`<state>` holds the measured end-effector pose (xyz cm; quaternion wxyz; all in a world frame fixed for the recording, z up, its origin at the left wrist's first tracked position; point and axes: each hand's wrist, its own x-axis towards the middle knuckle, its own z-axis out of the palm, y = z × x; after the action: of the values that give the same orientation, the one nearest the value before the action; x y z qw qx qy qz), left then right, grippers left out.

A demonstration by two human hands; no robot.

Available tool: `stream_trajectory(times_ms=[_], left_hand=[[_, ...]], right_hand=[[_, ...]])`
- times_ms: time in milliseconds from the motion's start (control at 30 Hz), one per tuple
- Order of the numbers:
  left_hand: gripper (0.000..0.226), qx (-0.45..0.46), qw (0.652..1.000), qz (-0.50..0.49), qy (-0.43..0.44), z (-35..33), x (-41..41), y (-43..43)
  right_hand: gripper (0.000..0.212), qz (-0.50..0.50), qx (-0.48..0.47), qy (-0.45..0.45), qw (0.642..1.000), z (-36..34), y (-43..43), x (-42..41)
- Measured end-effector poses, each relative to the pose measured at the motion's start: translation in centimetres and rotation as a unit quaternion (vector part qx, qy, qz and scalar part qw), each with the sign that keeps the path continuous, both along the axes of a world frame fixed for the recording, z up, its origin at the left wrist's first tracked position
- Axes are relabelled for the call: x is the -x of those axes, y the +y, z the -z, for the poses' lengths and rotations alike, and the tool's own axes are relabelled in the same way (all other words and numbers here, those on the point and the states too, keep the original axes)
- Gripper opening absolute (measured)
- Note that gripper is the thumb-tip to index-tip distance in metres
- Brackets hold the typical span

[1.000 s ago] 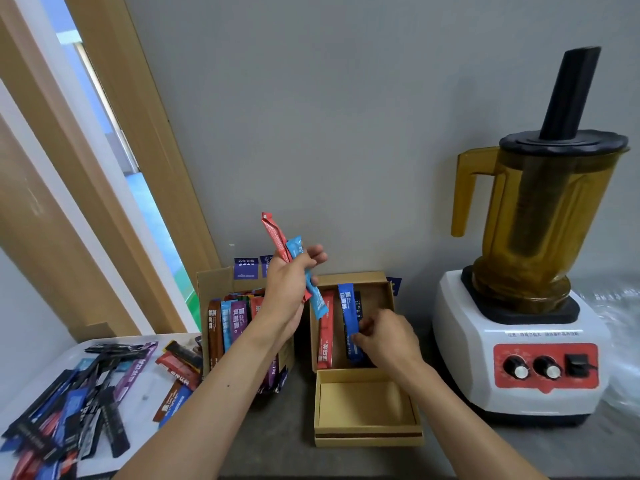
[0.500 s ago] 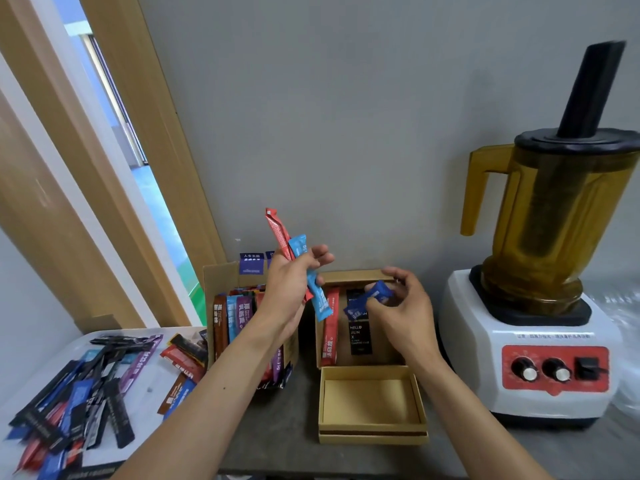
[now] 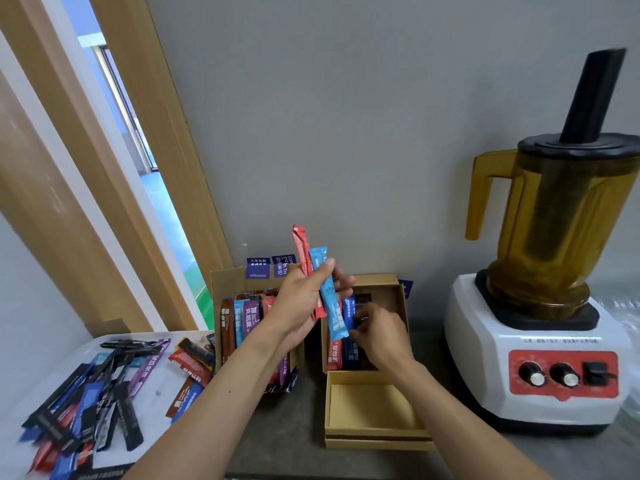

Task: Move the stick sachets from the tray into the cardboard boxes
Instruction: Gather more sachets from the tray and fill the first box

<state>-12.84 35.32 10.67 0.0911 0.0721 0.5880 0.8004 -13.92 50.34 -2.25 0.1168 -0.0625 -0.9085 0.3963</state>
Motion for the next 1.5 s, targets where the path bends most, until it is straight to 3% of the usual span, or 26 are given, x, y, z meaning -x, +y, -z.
stream_trajectory(times_ms=[100,200,267,367,567,667,767,867,967,1033,1200,1333,1400,1500], left_hand=[[0.013,-0.010,1.000,0.005,-0.009,0.3,0.1,-0.1],[0.013,-0.010,1.000,0.012,-0.010,0.6,0.2,0.2],[0.013,-0.008,1.000,0.020,-0.013,0.9,0.2,0.7],[0.013,-0.013,0.999,0.035,-0.019,1.1,0.1,1.8],[0.016,0.063,0.998,0.008,0.022,1.6,0.6,2.0],[0.024,0.136,0.990,-0.023,0.037,2.0,0.8,2.3],[0.025,0.203,0.975,-0.052,0.078,2.3,1.1,2.6],[0.023,0.201,0.972,-0.074,0.096,2.4,1.3,2.5],[0.029,0.197,0.974,-0.079,0.076,1.9,1.0,2.3],[0.034,0.143,0.987,-0.052,0.047,1.8,1.1,2.1],[0.036,0.022,0.999,0.021,-0.035,2.5,1.1,1.3],[0.032,0.016,0.999,0.024,-0.046,3.0,1.0,0.7],[0.025,0.000,0.998,0.025,-0.052,3.1,1.1,0.5],[0.025,-0.008,0.998,0.033,-0.053,3.3,1.3,0.5]], right_hand=[[0.022,0.020,0.038,0.040,0.998,-0.9,0.6,-1.0],[0.011,-0.028,0.210,0.087,0.973,-3.5,1.3,-3.1],[0.012,-0.102,0.279,0.066,0.953,-5.1,1.4,-4.5],[0.016,-0.147,0.298,0.033,0.943,-5.9,1.6,-5.5],[0.017,-0.108,0.347,0.039,0.931,-5.7,3.7,-6.5],[0.017,-0.102,0.304,0.030,0.947,-5.3,3.9,-6.4],[0.014,-0.067,0.191,0.014,0.979,-4.5,3.5,-5.9],[0.018,0.025,0.047,0.026,0.998,-3.6,3.0,-5.5],[0.024,0.049,-0.089,0.001,0.995,-3.2,2.4,-5.1],[0.027,0.053,-0.131,-0.023,0.990,-3.0,1.8,-4.6],[0.032,0.037,-0.138,-0.077,0.987,-2.0,1.0,-2.9],[0.031,0.029,-0.113,-0.074,0.990,-1.7,1.3,-2.7],[0.023,0.047,-0.063,-0.030,0.996,-2.2,1.5,-2.9],[0.011,0.037,0.119,0.065,0.990,-3.9,1.6,-3.8]])
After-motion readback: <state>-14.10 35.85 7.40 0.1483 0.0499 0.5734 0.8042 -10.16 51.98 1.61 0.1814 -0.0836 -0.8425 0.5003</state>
